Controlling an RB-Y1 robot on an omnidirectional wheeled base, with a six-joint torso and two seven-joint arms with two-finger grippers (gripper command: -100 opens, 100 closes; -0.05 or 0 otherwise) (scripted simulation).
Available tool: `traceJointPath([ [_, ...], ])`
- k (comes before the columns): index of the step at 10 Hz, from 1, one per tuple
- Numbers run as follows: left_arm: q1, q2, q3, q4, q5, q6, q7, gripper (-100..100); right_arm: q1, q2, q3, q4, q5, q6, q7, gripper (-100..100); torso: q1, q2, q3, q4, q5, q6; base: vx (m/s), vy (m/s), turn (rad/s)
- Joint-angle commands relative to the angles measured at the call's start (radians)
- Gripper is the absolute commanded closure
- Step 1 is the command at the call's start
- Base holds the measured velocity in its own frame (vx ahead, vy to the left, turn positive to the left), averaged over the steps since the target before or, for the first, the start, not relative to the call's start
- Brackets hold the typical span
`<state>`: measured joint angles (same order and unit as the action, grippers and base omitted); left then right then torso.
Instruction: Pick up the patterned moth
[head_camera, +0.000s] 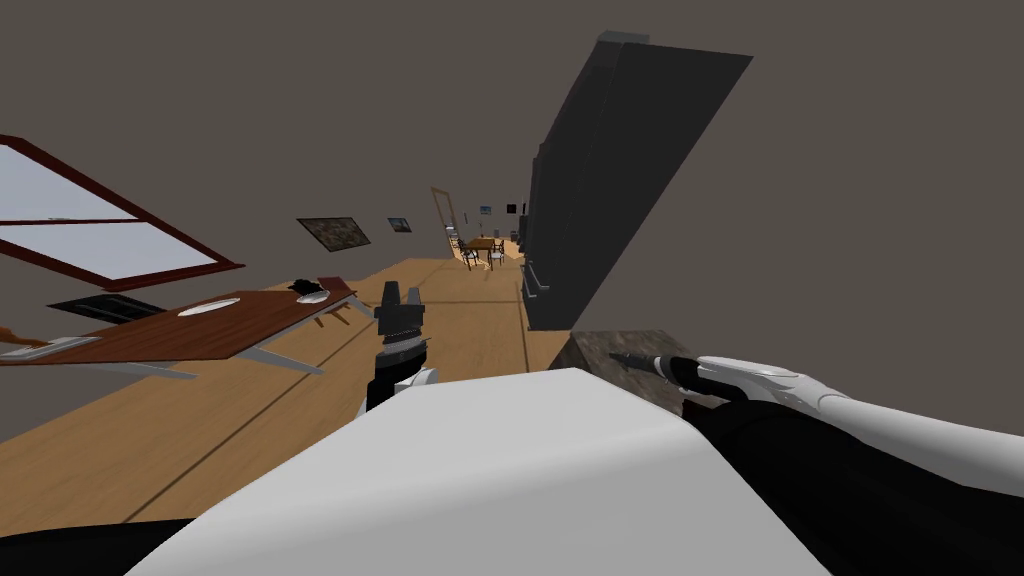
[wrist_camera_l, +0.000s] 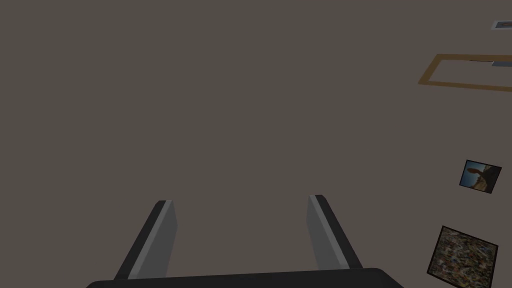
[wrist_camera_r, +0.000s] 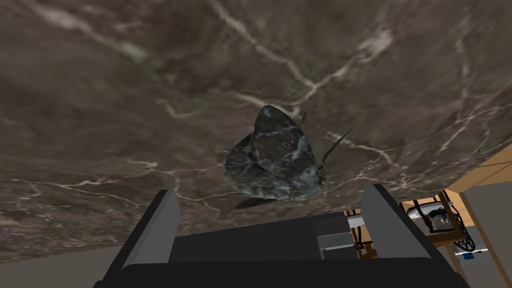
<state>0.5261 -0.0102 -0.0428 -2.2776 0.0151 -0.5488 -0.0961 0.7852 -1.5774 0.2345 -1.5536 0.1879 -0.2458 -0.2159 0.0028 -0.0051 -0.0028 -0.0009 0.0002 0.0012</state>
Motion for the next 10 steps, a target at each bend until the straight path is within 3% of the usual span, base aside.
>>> traceJointPath([
  [1, 0.0, 0.0, 0.0, 0.0, 0.0, 0.0, 0.0, 0, -0.015, 0.03, 0.016, 0.016, 0.009, 0.001, 0.011, -100, 0.0, 0.0, 0.0, 0.0, 0.0, 0.0, 0.03, -0.013, 0.061],
  [2, 0.0, 0.0, 0.0, 0.0, 0.0, 0.0, 0.0, 0, -0.01, 0.018, 0.011, 0.005, 0.005, 0.005, 0.006, -100, 0.0, 0.0, 0.0, 0.0, 0.0, 0.0, 0.012, -0.007, 0.012],
  [3, 0.0, 0.0, 0.0, 0.0, 0.0, 0.0, 0.0, 0, -0.012, 0.019, 0.013, 0.005, 0.006, 0.006, 0.007, 100, 0.001, 0.001, 0.0, 0.0, 0.0, 0.0, 0.0, 0.0, 0.0],
  [7, 0.0, 0.0, 0.0, 0.0, 0.0, 0.0, 0.0, 0, -0.012, 0.019, 0.012, 0.004, 0.006, 0.005, 0.007, 100, -0.002, 0.001, 0.0, 0.0, -0.001, 0.001, 0.0, 0.0, 0.0],
  [8, 0.0, 0.0, 0.0, 0.0, 0.0, 0.0, 0.0, 0, -0.012, 0.019, 0.012, 0.004, 0.006, 0.005, 0.007, 0, -0.002, 0.001, 0.0, 0.0, -0.001, 0.001, 0.0, 0.0, 0.0],
  [9, 0.0, 0.0, 0.0, 0.0, 0.0, 0.0, 0.0, 0, -0.005, -0.015, 0.003, -0.005, -0.002, 0.0, -0.007, 100, -0.002, 0.001, 0.0, 0.0, -0.001, 0.0, -0.022, 0.006, -0.13],
  [10, 0.0, 0.0, 0.0, 0.0, 0.0, 0.0, 0.0, 0, 0.0, -0.034, -0.003, -0.013, -0.006, -0.001, -0.015, 100, -0.002, 0.002, 0.001, 0.0, 0.0, 0.002, -0.04, 0.015, -0.12],
])
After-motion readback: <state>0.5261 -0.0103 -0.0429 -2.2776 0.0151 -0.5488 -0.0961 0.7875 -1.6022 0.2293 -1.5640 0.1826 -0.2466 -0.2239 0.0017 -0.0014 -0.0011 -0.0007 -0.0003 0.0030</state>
